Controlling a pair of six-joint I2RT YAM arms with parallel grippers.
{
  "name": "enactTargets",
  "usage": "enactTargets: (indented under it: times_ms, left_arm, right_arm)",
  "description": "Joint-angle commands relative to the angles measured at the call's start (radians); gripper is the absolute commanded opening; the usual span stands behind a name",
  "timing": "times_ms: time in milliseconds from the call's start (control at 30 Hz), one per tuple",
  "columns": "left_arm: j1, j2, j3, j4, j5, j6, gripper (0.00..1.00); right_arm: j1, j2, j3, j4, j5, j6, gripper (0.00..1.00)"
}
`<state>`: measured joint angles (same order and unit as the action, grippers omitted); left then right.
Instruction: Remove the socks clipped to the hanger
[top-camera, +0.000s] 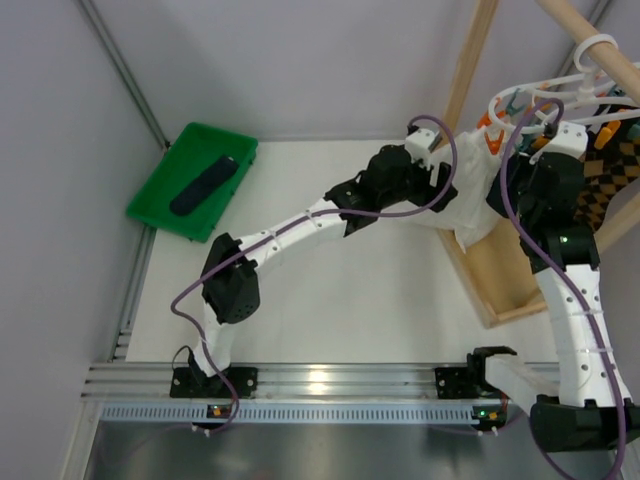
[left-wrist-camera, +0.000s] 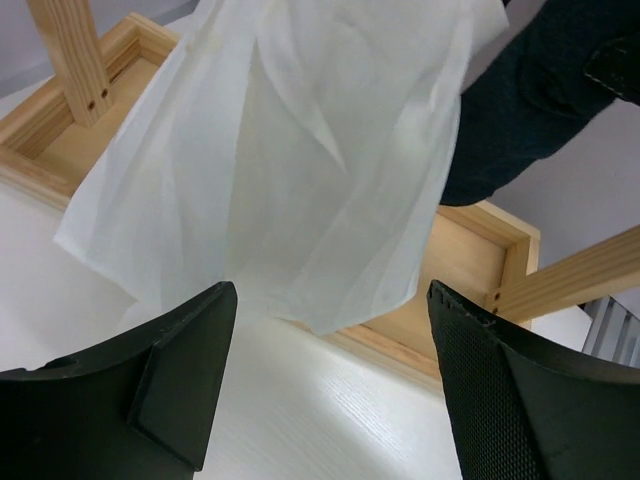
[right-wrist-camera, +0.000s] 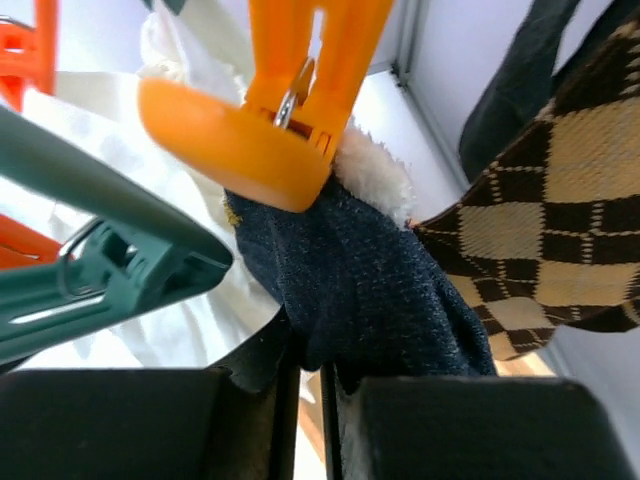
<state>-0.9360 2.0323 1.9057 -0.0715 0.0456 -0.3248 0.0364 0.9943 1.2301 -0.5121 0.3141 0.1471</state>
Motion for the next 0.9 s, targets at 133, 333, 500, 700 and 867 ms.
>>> enactTargets:
  times_ms: [133,333,500,700,867]
  left_arm:
    - [-0.133,-0.1,-0.02,0.019,-0.035,0.122,0.83]
    - [-0.213,-0.044,0.047,0.019,-0.085,0.139,0.86]
    - [-0.222,0.023,0.116,0.019,-0.147,0.106,0.88]
    - [-0.244,-0.007,0.083,0.024,-0.358,0.052,0.87]
    - [-0.257,-0.078,-0.005,0.058,-0.473,-0.002,0.86]
  right_arm:
    - [-0.013,-0.019,0.075,-0.077,-0.124,0.075,0.0]
    - [-0.013,0.004,0.202,-0.23,-0.227,0.163,0.0]
    - [-0.013,0.052,0.284,-0.37,-0.282,0.203,0.0]
    - [-0.013,0.06,0.289,-0.405,-0.25,0.203,0.0]
    - [-0.013,0.07,0.339,-0.445,-0.267,0.207,0.0]
